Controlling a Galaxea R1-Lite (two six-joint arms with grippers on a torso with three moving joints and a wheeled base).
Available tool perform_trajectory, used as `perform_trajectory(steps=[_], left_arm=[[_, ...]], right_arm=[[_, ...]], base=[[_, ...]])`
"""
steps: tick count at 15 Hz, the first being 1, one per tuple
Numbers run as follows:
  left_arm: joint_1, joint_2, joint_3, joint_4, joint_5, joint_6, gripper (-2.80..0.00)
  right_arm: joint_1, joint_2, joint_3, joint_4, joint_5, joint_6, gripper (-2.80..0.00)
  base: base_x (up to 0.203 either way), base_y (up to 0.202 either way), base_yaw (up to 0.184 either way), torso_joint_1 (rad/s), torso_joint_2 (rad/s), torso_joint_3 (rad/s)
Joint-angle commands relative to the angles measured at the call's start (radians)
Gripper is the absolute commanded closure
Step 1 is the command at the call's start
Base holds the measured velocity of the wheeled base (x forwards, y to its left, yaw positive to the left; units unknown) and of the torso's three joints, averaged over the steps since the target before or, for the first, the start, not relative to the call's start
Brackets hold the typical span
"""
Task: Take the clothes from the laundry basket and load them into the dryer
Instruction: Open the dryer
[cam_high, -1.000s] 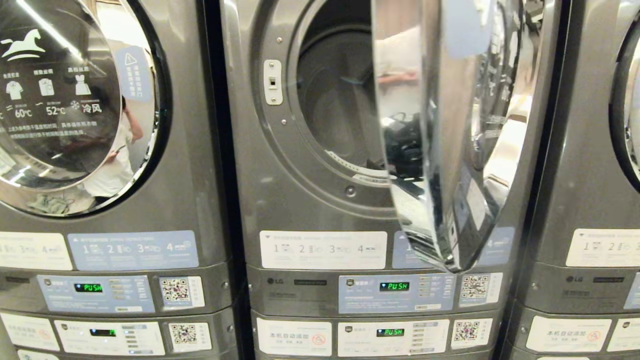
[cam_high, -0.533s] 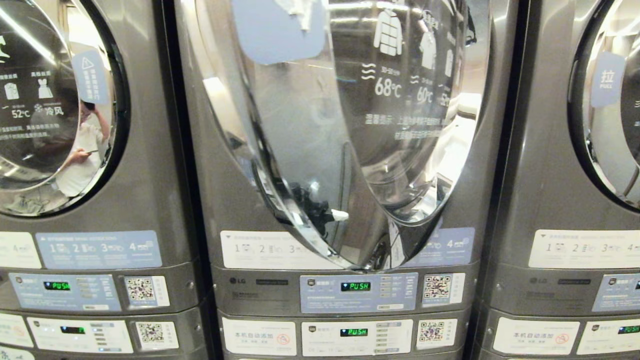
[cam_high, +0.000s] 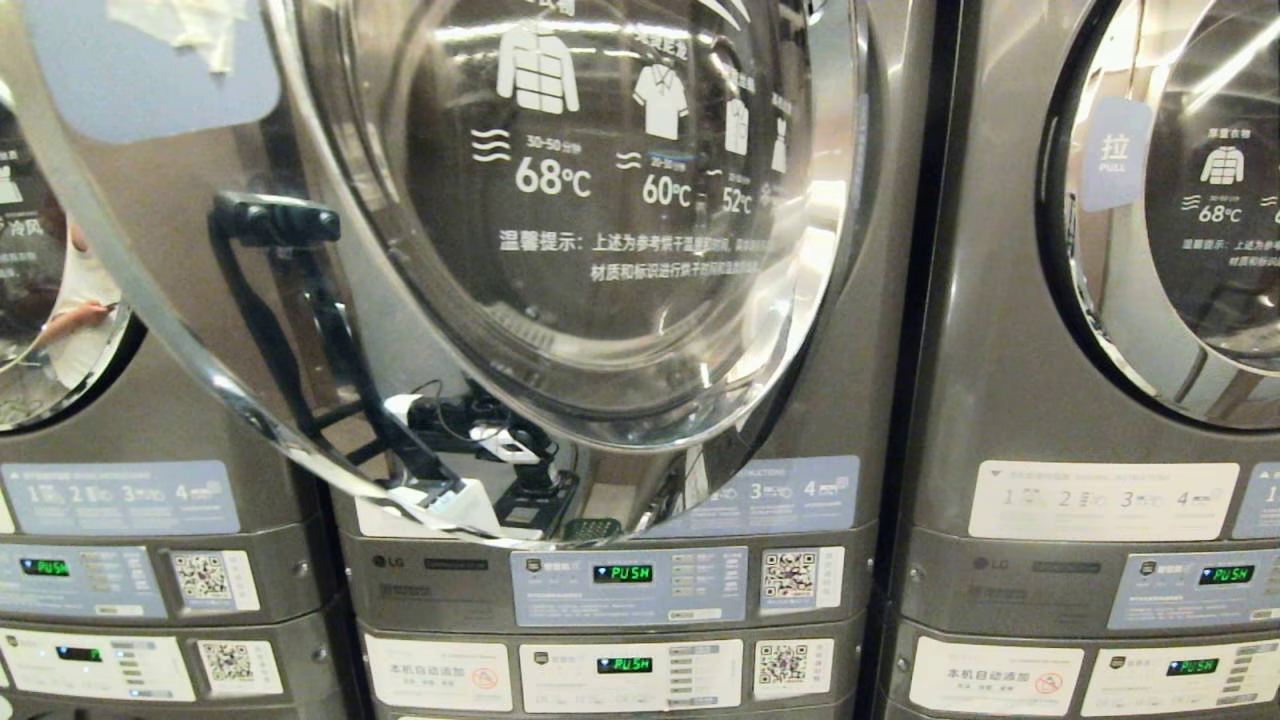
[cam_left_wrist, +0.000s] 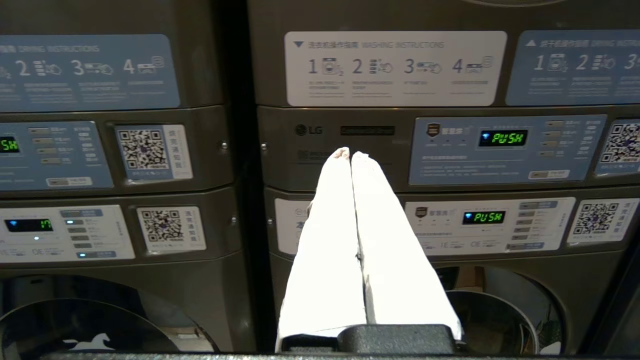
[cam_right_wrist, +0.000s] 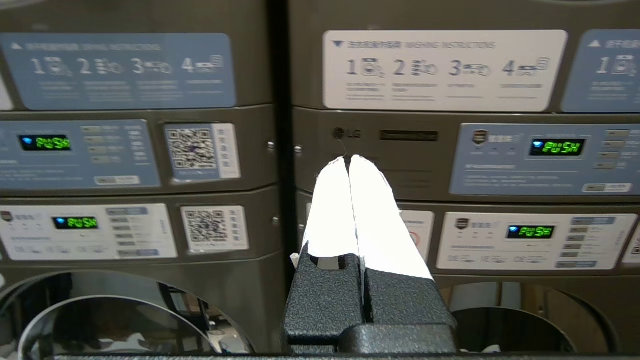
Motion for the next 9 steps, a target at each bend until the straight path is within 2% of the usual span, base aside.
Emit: perform_trajectory(steps=[1,9], left_arm=[[0.000,0.000,0.000,0.000,0.000,0.000,0.00],[0.000,0.000,0.000,0.000,0.000,-0.003,0.00]], right_arm=[[0.000,0.000,0.000,0.000,-0.001,0.000,0.00],[0.000,0.000,0.000,0.000,0.000,0.000,0.00]], base=[[0.000,-0.196,-0.001,0.003,0.01,0.002],[0.000,-0.196,0.001,0.003,0.00,0.003]])
